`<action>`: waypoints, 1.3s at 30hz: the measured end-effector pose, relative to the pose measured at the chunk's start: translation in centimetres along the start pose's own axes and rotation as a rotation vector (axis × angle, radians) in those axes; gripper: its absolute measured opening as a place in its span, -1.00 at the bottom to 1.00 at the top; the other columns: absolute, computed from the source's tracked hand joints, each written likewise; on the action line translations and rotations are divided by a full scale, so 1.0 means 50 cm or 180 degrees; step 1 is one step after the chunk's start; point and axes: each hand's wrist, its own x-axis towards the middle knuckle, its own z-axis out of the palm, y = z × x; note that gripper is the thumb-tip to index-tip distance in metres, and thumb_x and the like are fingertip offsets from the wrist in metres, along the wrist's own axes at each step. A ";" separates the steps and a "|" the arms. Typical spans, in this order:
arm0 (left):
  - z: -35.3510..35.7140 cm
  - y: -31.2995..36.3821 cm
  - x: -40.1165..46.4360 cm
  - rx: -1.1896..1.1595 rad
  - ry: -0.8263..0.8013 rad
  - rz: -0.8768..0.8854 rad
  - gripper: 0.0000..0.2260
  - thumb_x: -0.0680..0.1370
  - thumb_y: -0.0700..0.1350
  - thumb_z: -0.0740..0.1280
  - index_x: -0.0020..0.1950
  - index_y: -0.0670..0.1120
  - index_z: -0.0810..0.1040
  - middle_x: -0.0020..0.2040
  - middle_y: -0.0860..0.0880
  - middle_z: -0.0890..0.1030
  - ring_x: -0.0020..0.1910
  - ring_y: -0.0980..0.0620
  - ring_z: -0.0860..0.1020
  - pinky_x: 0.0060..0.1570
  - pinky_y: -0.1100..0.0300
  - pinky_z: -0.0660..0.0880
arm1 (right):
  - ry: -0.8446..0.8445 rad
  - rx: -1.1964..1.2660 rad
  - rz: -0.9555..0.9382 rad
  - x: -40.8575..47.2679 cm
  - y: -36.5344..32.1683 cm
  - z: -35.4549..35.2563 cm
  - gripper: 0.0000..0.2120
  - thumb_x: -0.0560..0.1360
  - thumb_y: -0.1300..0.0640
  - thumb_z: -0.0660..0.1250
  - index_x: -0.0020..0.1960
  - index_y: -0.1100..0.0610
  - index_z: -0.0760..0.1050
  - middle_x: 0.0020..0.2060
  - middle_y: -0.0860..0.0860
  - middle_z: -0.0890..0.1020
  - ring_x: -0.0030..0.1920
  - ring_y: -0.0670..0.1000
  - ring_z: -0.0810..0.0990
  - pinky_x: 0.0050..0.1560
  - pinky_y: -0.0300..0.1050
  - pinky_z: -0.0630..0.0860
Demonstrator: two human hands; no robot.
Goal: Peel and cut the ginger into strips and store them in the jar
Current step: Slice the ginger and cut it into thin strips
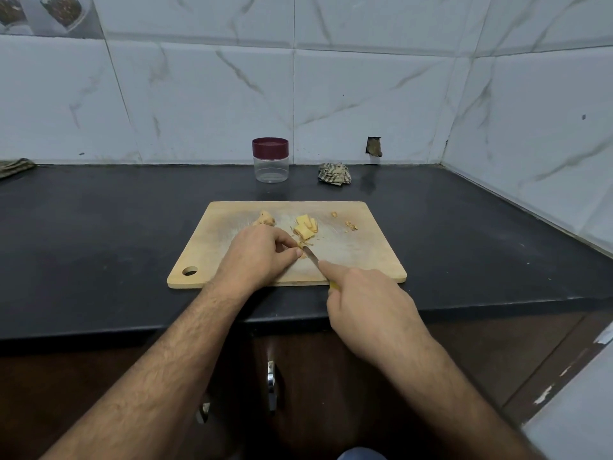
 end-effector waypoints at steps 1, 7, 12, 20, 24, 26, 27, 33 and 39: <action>0.000 -0.001 -0.001 -0.0046 0.0030 -0.0004 -0.84 0.51 0.06 0.42 0.03 0.05 0.70 -0.28 0.15 0.54 -0.23 0.14 0.48 -0.26 0.23 0.33 | 0.0032 0.0031 0.0014 0.003 -0.001 -0.002 -0.55 0.62 0.17 0.10 0.46 -0.15 0.26 0.03 0.00 0.57 -0.01 0.04 0.53 -0.17 -0.05 0.50; 0.003 -0.005 0.000 -0.0059 0.0043 -0.0011 -0.86 0.49 0.06 0.43 -0.05 0.05 0.71 -0.30 0.15 0.54 -0.26 0.16 0.46 -0.33 0.26 0.28 | 0.0087 0.0213 0.0038 0.026 -0.012 -0.003 -0.53 0.61 0.16 0.11 0.47 -0.17 0.29 0.05 -0.02 0.56 0.02 0.02 0.52 -0.10 -0.06 0.52; 0.003 -0.008 0.003 -0.0080 0.0024 -0.0004 -0.87 0.49 0.06 0.43 -0.05 0.07 0.71 -0.29 0.15 0.55 -0.28 0.18 0.46 -0.36 0.33 0.26 | 0.0080 0.0214 0.0015 0.034 -0.014 0.003 -0.54 0.60 0.17 0.12 0.45 -0.15 0.32 0.08 -0.01 0.57 0.02 0.03 0.49 -0.12 -0.09 0.45; 0.001 -0.007 0.004 0.0027 -0.0010 0.0076 -0.91 0.50 0.06 0.41 -0.08 0.09 0.67 -0.33 0.12 0.53 -0.31 0.17 0.45 -0.38 0.28 0.27 | -0.0021 0.0120 0.0013 0.048 -0.020 0.008 -0.52 0.58 0.21 0.13 0.44 -0.12 0.33 0.03 0.01 0.53 0.00 0.04 0.48 -0.10 -0.07 0.47; 0.002 -0.007 0.008 0.0024 -0.0040 0.0084 -0.91 0.50 0.05 0.41 -0.07 0.07 0.67 -0.33 0.10 0.53 -0.30 0.15 0.45 -0.32 0.22 0.31 | -0.0064 0.0067 0.0043 0.063 -0.030 0.008 -0.47 0.59 0.20 0.14 0.50 -0.17 0.26 0.14 0.03 0.55 0.13 0.07 0.51 -0.11 -0.10 0.40; 0.003 -0.007 0.009 0.0006 -0.0036 0.0083 -0.90 0.50 0.04 0.41 -0.06 0.07 0.68 -0.34 0.12 0.52 -0.30 0.15 0.44 -0.32 0.23 0.30 | -0.0053 0.0044 0.0030 0.069 -0.034 0.010 -0.44 0.60 0.20 0.13 0.53 -0.18 0.21 0.18 0.04 0.55 0.17 0.08 0.51 -0.10 -0.10 0.38; 0.003 -0.007 0.009 -0.0001 -0.0031 0.0078 -0.90 0.49 0.04 0.41 -0.06 0.06 0.68 -0.35 0.12 0.51 -0.31 0.16 0.44 -0.34 0.24 0.29 | -0.0072 0.0015 0.0021 0.067 -0.033 0.010 -0.43 0.60 0.21 0.13 0.53 -0.18 0.20 0.18 0.05 0.55 0.17 0.09 0.51 -0.10 -0.09 0.39; 0.002 -0.009 0.010 0.0056 -0.0060 0.0101 -0.90 0.50 0.07 0.42 -0.08 0.09 0.66 -0.32 0.13 0.50 -0.30 0.16 0.43 -0.38 0.29 0.26 | -0.0219 -0.0209 -0.0042 0.017 -0.003 0.007 -0.48 0.60 0.22 0.13 0.50 -0.13 0.20 0.04 0.03 0.55 0.02 0.07 0.53 -0.16 -0.04 0.47; -0.001 -0.014 0.015 -0.0117 -0.0207 -0.0007 -0.97 0.51 0.01 0.41 -0.09 0.10 0.65 -0.30 0.14 0.50 -0.29 0.18 0.44 -0.37 0.31 0.26 | 0.0064 0.0065 -0.0062 0.000 0.010 -0.006 -0.57 0.62 0.15 0.08 0.44 -0.15 0.31 0.00 -0.04 0.56 -0.05 -0.01 0.52 -0.17 -0.07 0.52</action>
